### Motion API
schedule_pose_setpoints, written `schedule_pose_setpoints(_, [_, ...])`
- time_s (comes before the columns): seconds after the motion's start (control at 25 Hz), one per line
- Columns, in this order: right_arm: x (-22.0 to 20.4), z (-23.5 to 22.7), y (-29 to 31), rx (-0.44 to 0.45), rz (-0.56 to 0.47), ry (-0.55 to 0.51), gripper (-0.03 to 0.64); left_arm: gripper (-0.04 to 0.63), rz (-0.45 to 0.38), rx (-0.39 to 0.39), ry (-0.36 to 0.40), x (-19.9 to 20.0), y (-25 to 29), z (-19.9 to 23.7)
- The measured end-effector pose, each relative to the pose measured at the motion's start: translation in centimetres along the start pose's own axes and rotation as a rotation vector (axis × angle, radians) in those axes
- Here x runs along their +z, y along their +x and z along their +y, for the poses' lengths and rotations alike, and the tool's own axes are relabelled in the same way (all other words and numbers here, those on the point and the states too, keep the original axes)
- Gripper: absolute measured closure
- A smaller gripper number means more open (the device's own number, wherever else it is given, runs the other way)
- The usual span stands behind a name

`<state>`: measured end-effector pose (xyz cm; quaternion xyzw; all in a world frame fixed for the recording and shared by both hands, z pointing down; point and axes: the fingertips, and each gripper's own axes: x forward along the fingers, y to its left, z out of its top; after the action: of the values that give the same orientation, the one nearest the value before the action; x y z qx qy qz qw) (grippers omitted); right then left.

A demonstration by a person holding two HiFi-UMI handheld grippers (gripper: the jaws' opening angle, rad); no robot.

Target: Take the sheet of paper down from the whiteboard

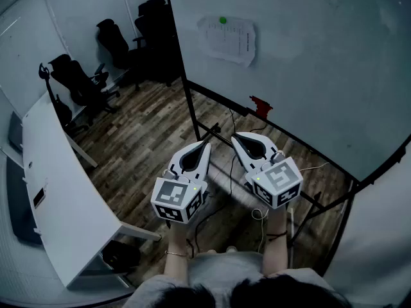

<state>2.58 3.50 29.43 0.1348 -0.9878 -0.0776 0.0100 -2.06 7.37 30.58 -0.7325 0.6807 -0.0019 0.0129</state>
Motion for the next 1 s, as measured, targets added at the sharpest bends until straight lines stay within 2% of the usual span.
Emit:
schedule_pose_setpoints(0.4, [-1.2,-1.9,0.8,0.007,0.020,0.012,0.617,0.591,0.011,0.007,0.002,-0.6,1.8,0.3])
schedule_pose_setpoints(0.6, [-1.8,-3.7,0.5,0.006,0.019,0.049,0.617,0.591,0.018,0.020,-0.006,-1.0,3.2,-0.1])
schedule_pose_setpoints(1.0, [-3.2,-6.1,1.2,0.037,0.008,0.093,0.617,0.591,0.046,0.088,-0.012,-2.4,4.7,0.9])
